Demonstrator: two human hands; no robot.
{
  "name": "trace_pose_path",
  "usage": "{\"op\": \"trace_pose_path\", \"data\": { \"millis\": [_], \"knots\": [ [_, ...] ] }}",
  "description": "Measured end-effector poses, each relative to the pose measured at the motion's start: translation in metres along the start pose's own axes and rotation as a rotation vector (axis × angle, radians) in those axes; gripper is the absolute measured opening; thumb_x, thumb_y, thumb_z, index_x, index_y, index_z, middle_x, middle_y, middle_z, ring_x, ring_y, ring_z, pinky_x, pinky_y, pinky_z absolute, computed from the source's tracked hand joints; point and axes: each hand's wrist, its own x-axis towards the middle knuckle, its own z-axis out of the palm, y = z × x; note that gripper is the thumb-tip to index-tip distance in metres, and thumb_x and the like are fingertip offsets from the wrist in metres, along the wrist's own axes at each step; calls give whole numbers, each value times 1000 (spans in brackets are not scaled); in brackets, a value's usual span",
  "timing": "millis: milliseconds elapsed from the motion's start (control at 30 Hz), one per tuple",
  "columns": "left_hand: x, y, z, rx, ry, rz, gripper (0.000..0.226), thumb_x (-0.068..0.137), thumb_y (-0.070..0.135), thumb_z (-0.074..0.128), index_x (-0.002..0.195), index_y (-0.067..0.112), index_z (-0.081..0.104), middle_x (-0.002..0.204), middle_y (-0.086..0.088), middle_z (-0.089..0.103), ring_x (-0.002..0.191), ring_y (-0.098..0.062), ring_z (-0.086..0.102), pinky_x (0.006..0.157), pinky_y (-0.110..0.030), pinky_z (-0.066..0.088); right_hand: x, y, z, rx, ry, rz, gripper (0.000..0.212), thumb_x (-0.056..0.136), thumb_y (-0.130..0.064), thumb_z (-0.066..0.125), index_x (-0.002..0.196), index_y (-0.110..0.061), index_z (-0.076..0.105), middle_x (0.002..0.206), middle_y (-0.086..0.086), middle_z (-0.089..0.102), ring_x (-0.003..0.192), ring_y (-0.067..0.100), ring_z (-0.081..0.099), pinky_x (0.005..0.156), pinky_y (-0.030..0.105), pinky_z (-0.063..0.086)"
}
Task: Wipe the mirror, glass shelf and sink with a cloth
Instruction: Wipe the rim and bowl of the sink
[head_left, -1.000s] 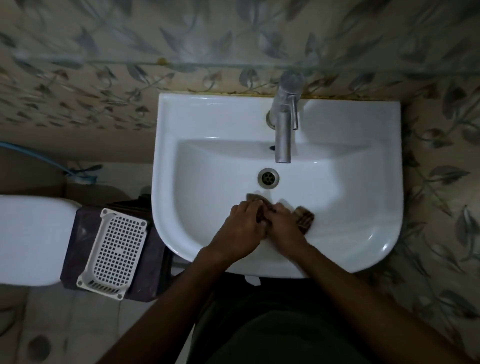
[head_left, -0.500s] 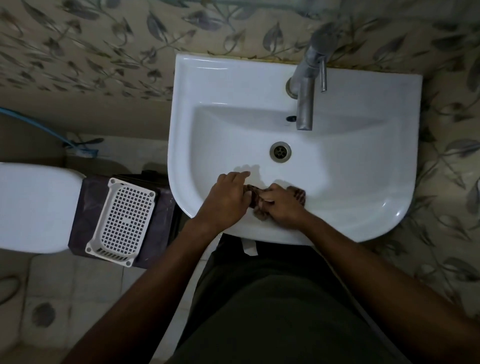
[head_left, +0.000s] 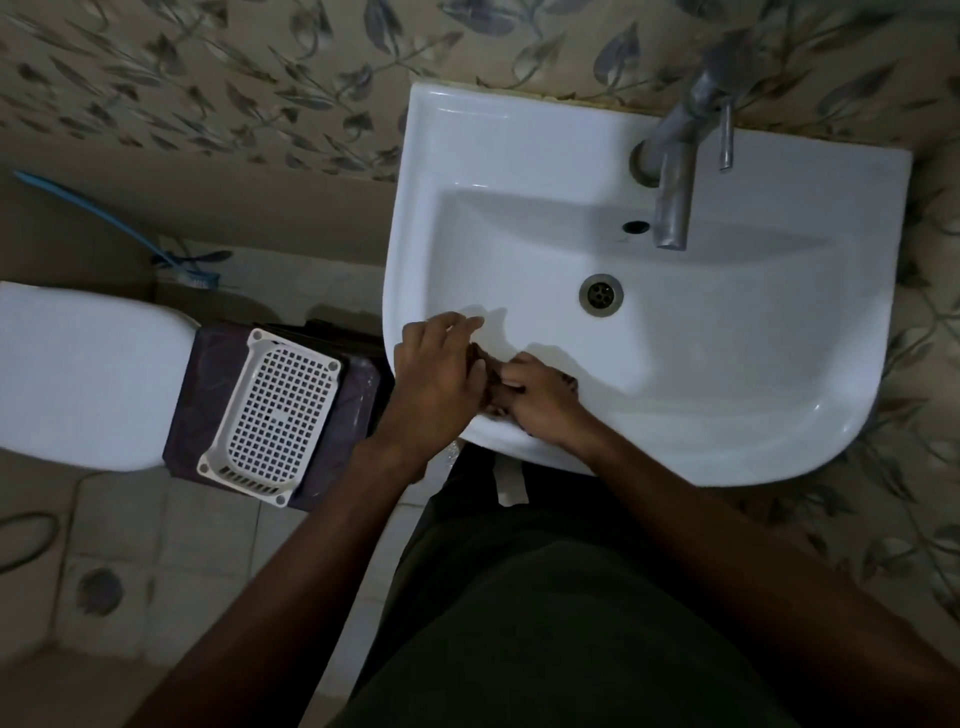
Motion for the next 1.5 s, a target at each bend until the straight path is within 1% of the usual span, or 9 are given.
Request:
{"op": "trace_pose_path", "data": {
  "millis": [100,200,400,700,833,1000,1133,1367,1500],
  "knots": [
    [-7,-15,-14,-20,53,-42,47,91,23,59,138,18,54,139,-6,52,122,-29,39,99,-38,30,-12,9,-9,-28,-19,32,15,99,-9,55,98,-10,69,94,14,53,92,24,57,83,20,42],
    [-14,-25,-23,-43,80,-51,48,91,20,60,139,17,53,139,-6,52,119,-28,41,100,-37,32,-27,15,-21,-89,-29,55,18,97,-6,56,89,-19,66,89,3,49,85,14,52,70,4,34],
    [-22,-35,-28,-85,124,-74,47,91,18,59,138,17,53,135,-6,52,116,-25,42,97,-29,31,4,-33,22,186,54,-42,11,98,-9,57,92,-5,64,95,0,47,58,2,53,52,22,42],
    [-19,-45,-42,-114,168,-75,51,90,15,59,139,22,50,132,-3,47,113,-20,39,96,-24,28,-10,-11,30,-82,123,-281,38,94,-7,61,132,-12,63,104,-4,50,98,11,54,84,10,40],
    [-17,-45,-46,-131,163,-94,49,91,15,56,140,19,50,134,-5,47,113,-22,40,98,-30,34,18,-39,54,-15,266,-316,40,100,-9,55,139,-15,56,111,3,50,104,19,57,94,21,48],
    [-14,-50,-54,-123,221,-110,52,92,16,59,143,15,46,130,-7,47,111,-20,39,95,-24,30,55,-68,68,44,432,-288,41,102,-14,52,143,-20,53,116,10,48,106,24,57,95,37,52],
    [-13,-58,-55,-119,202,-102,51,90,17,57,140,16,48,127,-8,48,109,-21,40,96,-33,36,33,-45,71,-62,372,-357,41,101,-11,53,141,-18,52,118,8,50,107,20,57,95,38,54],
    [-4,-50,-54,-190,257,-97,49,89,12,61,137,14,50,125,-8,49,106,-9,30,90,-22,30,76,-73,68,-3,528,-284,42,99,-17,48,140,-28,50,121,11,48,105,26,54,91,37,51],
    [7,-42,-65,-179,285,3,41,89,9,61,130,12,56,112,-12,53,104,-23,41,90,-32,36,96,-85,53,175,582,-184,36,101,-17,49,137,-15,53,109,6,50,104,26,55,90,30,47]
  ]
}}
